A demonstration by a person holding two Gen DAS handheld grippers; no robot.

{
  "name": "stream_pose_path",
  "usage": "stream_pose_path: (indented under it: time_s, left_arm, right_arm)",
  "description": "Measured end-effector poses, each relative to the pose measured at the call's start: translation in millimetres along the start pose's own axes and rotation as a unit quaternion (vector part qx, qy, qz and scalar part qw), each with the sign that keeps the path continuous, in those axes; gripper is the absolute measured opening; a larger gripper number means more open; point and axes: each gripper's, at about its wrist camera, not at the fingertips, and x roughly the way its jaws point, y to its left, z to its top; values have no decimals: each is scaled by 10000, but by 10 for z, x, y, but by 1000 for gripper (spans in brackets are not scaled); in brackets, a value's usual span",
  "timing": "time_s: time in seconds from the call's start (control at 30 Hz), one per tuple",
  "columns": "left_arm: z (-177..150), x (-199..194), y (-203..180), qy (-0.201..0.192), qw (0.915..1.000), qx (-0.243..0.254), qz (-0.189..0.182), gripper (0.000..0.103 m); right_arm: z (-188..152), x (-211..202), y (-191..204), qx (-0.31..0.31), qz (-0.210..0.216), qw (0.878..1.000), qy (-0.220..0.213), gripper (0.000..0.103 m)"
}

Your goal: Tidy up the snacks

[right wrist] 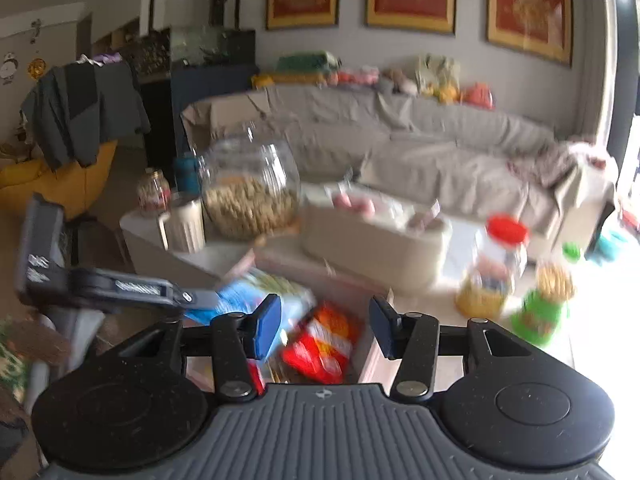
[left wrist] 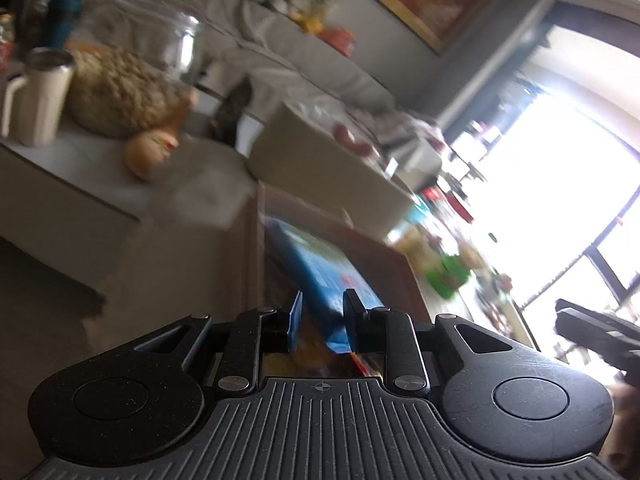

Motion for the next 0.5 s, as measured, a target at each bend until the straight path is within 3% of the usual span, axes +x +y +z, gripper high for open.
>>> stream_pose_path:
  time_s: [0.17,0.27,0.3,0.4,0.5]
  left_arm:
    - [50,376,-139,207,9994,195,196,32]
    - [97,473,-214,266,9992,157,250,41]
    - [112,454,-231,260,9992,142,250,39]
    - [109,262,-305,15,9996,222,194,39]
    - [12,-55,-407,-273,9988,371,149,39]
  right_arm:
    - [-492,-23,-304,344,-227,9974,591,59]
    - [-800,-129,-326,231,-102,9967,770,79]
    - [-906,-163,-286,115,-26,9966,810,83]
    - [-1239,-220,-149,-303,177,9940,1037,83]
    - [-1508,-253,-98,-463,124,9924,1130,83]
